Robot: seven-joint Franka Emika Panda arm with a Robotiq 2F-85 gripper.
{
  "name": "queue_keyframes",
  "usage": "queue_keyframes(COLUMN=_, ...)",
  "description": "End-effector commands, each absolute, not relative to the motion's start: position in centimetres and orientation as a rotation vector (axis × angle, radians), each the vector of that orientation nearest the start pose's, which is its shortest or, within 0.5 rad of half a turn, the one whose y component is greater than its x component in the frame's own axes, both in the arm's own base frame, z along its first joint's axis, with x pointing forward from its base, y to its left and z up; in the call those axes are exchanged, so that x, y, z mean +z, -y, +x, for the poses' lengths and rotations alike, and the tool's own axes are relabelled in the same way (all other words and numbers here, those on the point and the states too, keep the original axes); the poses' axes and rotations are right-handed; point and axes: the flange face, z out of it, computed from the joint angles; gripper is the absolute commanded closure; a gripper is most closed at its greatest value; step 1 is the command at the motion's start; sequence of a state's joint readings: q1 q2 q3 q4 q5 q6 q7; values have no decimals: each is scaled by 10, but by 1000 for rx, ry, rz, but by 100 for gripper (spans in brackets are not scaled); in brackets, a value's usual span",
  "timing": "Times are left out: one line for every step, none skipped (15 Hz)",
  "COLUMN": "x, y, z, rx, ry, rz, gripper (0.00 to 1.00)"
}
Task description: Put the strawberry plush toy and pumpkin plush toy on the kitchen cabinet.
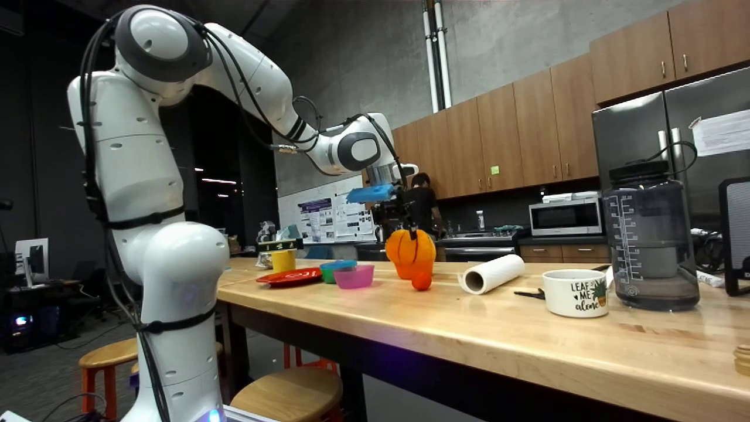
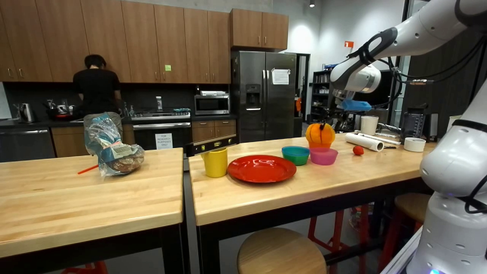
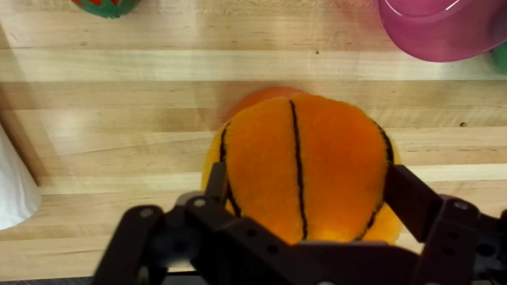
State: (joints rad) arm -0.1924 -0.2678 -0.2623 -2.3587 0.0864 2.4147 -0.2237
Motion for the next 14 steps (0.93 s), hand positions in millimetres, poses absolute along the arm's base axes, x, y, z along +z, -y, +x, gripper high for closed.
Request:
queue_keyframes(x=451, y=217, z=444, rx=-521, ry=-399, rz=-3039, gripper=25)
queue_keyframes(x=449, y=216, z=445, rx=-515, ry=-395, rz=-3046, gripper=26)
queue_keyframes(x=447, y=216, z=447, rx=-510, ry=-393, rz=-3048, gripper=32)
queue_keyframes(x=446, y=215, z=447, rx=-512, ry=-391, rz=-3050, gripper=39)
queue_keyframes(x=448, y=215, z=447, rx=-519, ry=-387, rz=-3052, gripper=47)
queue_keyframes(x=449, y=215, z=447, rx=-529, ry=-384, rz=-3050, gripper=56)
queue_keyframes(x=452, y=215, z=447, rx=-542, ry=-384, rz=-3048, gripper=63)
queue_keyframes(x=454, y=216, z=446, rx=-553, ry=-384, rz=-3043, gripper=71)
queue_keyframes(x=457, y=216, z=446, rx=-567, ry=-380, rz=-3046, gripper=77)
queue_keyframes(x=459, y=215, z=445, rx=-581, ry=-375, rz=-3047, gripper=82)
queue_keyframes(x=463, y=215, z=444, rx=-599, ry=-370, rz=-3049, gripper=90)
queue_keyframes(x=468, y=214, z=443, rx=-619, ry=-367, rz=-3052, gripper=96)
queue_keyframes(x=472, y=214, z=442, rx=-634, ry=-367, rz=-3054, gripper=99)
queue_keyframes(x=477, y=213, z=441, rx=-648, ry=-366, rz=-3058, gripper=100)
